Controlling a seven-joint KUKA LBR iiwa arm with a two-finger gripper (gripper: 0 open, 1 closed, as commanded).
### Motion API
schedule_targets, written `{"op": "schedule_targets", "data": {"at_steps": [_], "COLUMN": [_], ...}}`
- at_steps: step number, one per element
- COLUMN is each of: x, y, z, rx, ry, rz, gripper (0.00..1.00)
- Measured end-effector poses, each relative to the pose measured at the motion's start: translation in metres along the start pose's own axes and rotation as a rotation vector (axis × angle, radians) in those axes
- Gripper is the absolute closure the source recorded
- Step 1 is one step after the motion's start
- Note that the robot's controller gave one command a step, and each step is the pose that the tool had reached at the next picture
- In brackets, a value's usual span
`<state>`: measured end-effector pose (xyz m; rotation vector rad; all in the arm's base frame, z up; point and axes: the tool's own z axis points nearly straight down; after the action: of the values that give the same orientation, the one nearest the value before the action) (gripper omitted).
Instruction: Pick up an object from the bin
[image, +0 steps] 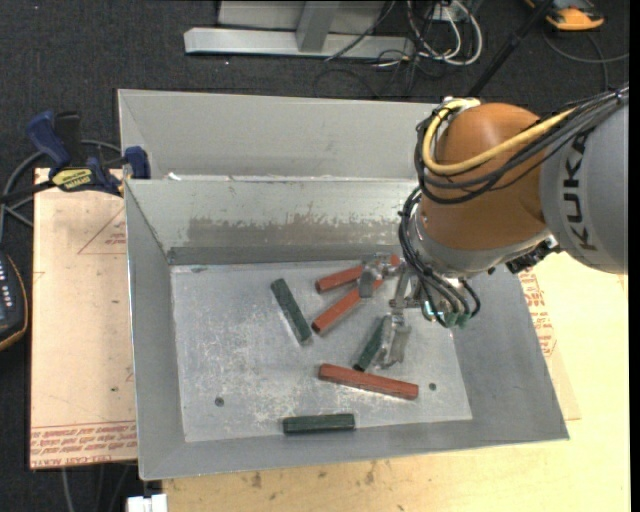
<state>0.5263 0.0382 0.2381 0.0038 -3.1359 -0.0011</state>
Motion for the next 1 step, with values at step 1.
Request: {"op": "schedule_targets", "data": {"at_steps": [1], "x": [0.0298], "y": [-0.0093], "z": [0.1511], "rx": [0.0], "ry": [0.001], "rz": [-0.225], "gripper": [0.0]}}
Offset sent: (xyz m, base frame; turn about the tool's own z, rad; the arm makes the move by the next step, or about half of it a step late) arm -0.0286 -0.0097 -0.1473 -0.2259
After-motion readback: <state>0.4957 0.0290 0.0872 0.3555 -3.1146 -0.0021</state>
